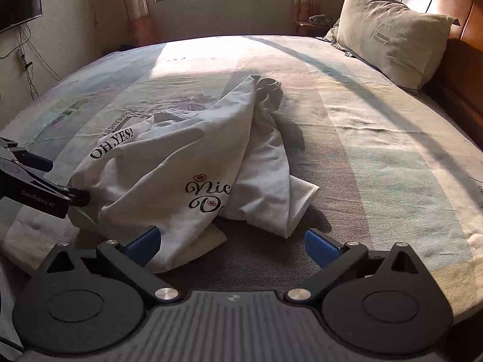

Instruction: Fold clothes

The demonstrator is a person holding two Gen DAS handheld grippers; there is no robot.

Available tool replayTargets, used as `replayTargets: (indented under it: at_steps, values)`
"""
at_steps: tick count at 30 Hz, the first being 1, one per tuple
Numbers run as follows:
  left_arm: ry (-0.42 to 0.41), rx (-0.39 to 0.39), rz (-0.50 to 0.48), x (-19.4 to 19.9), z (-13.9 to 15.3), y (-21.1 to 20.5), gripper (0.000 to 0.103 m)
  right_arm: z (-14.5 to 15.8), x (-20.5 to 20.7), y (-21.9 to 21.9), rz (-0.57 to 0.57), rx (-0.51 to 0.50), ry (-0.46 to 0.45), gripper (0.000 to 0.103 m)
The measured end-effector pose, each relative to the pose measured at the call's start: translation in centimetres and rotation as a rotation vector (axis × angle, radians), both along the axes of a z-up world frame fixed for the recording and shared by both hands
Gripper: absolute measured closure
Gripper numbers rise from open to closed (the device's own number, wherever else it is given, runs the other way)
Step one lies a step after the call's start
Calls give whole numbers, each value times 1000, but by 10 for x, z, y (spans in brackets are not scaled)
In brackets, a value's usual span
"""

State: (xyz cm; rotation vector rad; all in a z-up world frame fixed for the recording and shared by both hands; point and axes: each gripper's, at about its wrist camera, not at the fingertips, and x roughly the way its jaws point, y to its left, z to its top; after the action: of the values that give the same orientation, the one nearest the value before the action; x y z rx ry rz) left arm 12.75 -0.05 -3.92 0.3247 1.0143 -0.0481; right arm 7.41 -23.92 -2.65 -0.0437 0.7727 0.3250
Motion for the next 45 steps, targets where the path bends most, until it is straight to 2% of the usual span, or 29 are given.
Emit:
replayTargets:
  at_steps: [3, 10, 17, 22, 26, 33, 37, 41, 45]
  values:
    - [-9, 44, 2, 1, -2, 11, 7, 1, -2, 3, 12, 6, -4, 0]
    - [-26, 140, 68, 16, 3, 54, 7, -10, 3, -12, -53, 10, 37, 0]
    - [-43, 216, 95, 46, 4, 83, 7, -10, 6, -12, -61, -12, 24, 0]
    - [-57, 267, 177, 76, 7, 120, 7, -14, 14, -15, -84, -14, 42, 0]
    - [-51, 264, 246, 97, 8, 154, 7, -19, 22, -13, -92, -21, 59, 0]
    - [-29, 268, 291, 122, 5, 193, 7, -26, 36, -7, -88, -41, 70, 0]
    - [-33, 219, 373, 135, 0, 215, 7, -32, 46, -6, -99, -52, 77, 0]
    - [-3, 229, 348, 137, -18, 213, 7, -37, 57, 6, -69, -69, 54, 0]
    - [4, 189, 356, 133, -22, 216, 8, -44, 73, 33, 3, -90, 22, 0]
